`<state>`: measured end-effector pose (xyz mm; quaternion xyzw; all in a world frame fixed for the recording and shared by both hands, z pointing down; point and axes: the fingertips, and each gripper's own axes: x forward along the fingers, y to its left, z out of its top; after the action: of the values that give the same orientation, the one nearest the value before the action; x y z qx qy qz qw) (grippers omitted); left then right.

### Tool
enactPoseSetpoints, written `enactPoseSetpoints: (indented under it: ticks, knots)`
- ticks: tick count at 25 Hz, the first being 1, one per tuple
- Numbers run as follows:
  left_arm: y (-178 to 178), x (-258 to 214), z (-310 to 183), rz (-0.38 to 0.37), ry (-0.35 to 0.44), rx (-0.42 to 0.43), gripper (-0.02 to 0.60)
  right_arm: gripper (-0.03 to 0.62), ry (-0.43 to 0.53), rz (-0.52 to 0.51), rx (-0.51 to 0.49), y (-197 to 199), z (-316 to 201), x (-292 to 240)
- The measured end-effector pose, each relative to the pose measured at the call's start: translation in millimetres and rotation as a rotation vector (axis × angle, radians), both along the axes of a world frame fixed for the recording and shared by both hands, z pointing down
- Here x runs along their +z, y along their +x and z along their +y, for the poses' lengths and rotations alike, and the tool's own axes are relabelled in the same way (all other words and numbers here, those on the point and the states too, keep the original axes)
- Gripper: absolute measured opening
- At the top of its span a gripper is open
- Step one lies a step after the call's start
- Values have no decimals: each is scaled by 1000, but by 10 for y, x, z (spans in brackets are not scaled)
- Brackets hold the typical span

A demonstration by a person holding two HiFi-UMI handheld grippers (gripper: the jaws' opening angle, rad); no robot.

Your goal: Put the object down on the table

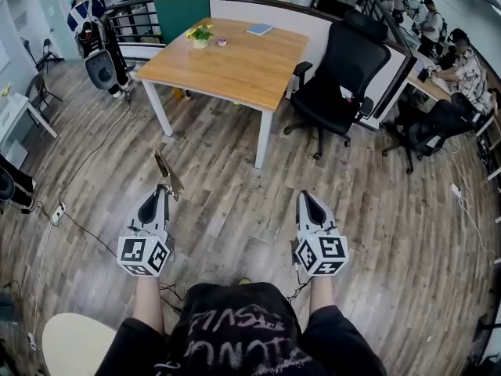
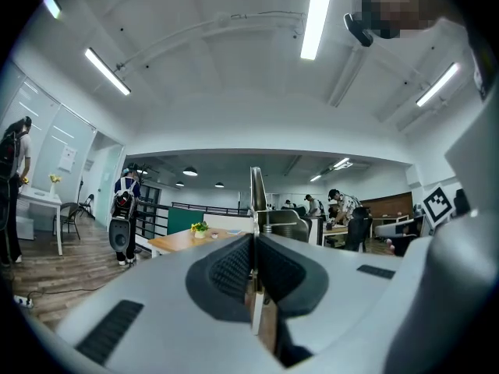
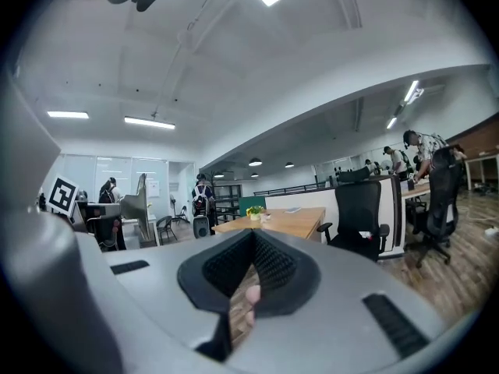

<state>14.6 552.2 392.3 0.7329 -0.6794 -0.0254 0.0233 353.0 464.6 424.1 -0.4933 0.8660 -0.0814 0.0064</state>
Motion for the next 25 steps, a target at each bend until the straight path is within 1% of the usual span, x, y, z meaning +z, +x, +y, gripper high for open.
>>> enactPoseSetpoints:
  ticks: [6, 8, 13, 19, 25]
  knots:
    - [-67, 8, -355, 2, -3, -1, 14, 5, 14, -3, 6, -60, -371, 2]
    - [-100, 20, -497, 3, -2, 3, 14, 5, 6, -11, 0, -104, -502, 34]
    - [-265, 100, -908, 14, -4, 7, 14, 5, 7, 0, 14, -235, -895, 104]
    - [-592, 176, -1521, 23, -21, 18, 14, 5, 4, 7, 68, -468, -1465, 92]
    - [-1008, 161, -2155, 7, -42, 22, 14, 5, -4, 22, 67, -936, -2122, 71]
